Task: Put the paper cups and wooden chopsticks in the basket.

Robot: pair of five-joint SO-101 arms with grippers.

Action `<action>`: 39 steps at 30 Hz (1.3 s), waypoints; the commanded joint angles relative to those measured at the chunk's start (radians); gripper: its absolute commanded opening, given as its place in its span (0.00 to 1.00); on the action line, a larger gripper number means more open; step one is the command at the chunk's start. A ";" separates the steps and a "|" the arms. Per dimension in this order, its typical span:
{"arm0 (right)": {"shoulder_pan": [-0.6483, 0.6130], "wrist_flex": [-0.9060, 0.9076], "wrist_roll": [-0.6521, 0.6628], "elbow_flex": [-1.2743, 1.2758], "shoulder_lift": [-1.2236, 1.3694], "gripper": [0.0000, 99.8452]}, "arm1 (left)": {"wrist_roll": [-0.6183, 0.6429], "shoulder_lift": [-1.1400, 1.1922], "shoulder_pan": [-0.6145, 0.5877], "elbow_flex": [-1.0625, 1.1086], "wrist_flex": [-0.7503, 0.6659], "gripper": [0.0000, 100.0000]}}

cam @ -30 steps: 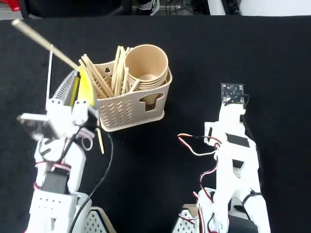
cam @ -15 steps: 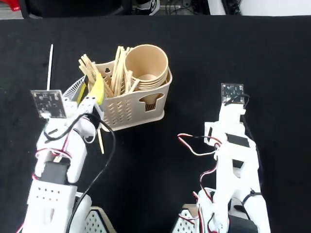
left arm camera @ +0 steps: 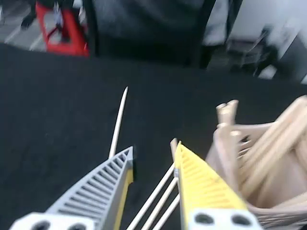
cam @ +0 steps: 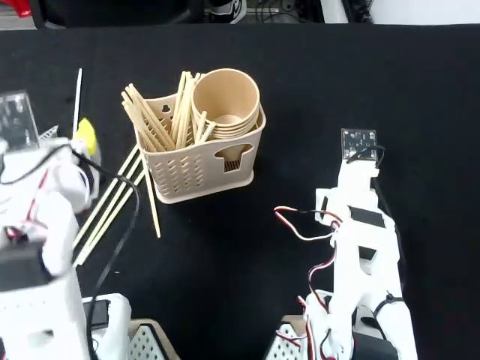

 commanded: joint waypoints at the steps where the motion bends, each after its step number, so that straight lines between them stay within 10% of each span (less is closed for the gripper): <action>1: -0.003 -0.015 0.012 -0.002 -0.002 0.02 | -0.091 0.315 -0.070 -0.145 0.026 0.15; 39: -0.005 -0.015 0.012 -0.002 -0.002 0.02 | -0.196 1.910 -0.154 -1.474 0.084 0.15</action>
